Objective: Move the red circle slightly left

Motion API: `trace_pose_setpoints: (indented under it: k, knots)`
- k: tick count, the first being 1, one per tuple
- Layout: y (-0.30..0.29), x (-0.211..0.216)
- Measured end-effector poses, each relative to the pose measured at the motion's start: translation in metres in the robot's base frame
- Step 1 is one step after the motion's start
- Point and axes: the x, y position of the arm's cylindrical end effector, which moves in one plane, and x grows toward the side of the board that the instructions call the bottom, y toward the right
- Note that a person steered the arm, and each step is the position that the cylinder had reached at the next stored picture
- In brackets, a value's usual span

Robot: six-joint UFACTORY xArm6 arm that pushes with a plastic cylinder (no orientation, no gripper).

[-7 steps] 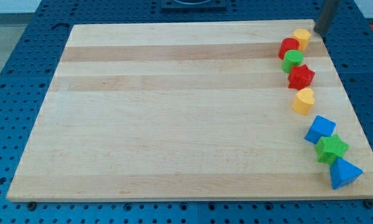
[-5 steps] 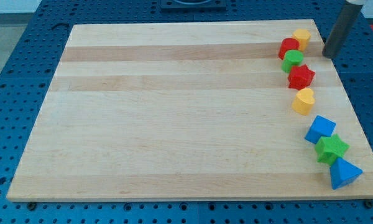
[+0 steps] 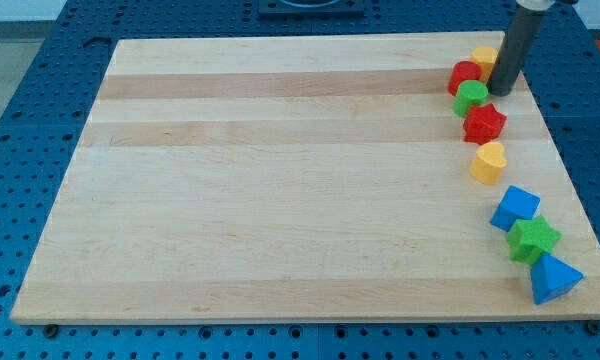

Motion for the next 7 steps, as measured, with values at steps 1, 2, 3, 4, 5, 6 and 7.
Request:
trace_pose_setpoints:
  k: [1,2,3,4,5,6,7]
  knots:
    - [0.000,-0.003]
    - [-0.006,-0.003]
    - [-0.006,-0.003]
    - [0.000,-0.003]
    - [0.008,-0.003]
    - [-0.013,0.007]
    - [-0.015,0.008]
